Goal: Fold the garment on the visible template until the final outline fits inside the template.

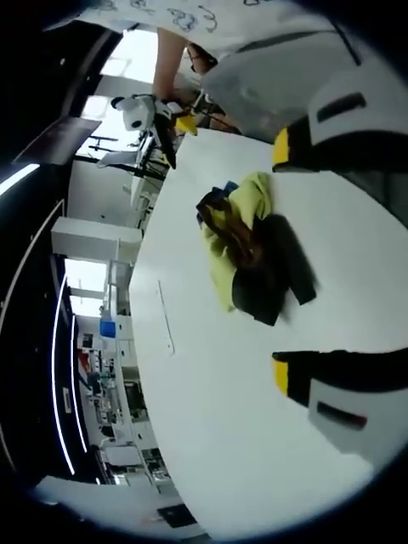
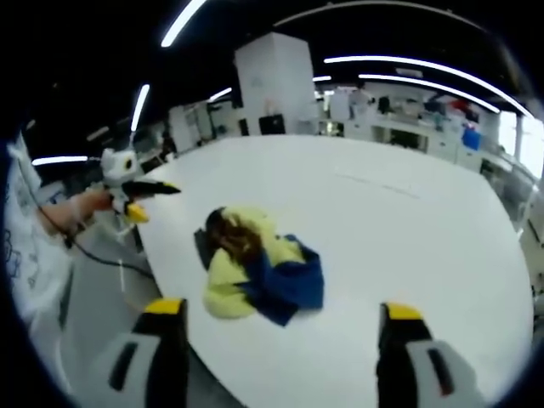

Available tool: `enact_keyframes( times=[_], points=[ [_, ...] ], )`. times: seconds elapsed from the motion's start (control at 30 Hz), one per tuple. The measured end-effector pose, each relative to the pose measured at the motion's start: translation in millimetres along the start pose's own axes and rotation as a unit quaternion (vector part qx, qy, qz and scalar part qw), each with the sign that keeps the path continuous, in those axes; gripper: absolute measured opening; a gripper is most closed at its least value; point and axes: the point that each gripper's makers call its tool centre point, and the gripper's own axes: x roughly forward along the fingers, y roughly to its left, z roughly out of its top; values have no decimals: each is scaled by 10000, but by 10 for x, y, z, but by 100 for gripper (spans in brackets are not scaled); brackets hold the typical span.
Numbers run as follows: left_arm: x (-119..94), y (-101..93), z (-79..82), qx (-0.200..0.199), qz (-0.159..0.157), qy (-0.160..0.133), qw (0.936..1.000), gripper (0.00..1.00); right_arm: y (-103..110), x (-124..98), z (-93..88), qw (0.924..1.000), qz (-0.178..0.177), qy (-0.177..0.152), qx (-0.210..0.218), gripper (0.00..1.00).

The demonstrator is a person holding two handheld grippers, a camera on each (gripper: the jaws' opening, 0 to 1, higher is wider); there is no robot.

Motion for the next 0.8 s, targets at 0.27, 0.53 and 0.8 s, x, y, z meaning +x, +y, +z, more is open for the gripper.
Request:
enact_keyframes(
  times=[0.27,0.53,0.8],
  points=[
    [42,130,-27,47,223,-36,9997,67,-102,191,-5,9998,-14,141,-115,75],
    [212,139,-37,194,217,2,9996,50,-151,343,-84,9985,88,435,-330,63],
    [436,145,-110,946,116,408,9946,35,-67,479,-39,9972,239,477,-515,52]
  ],
)
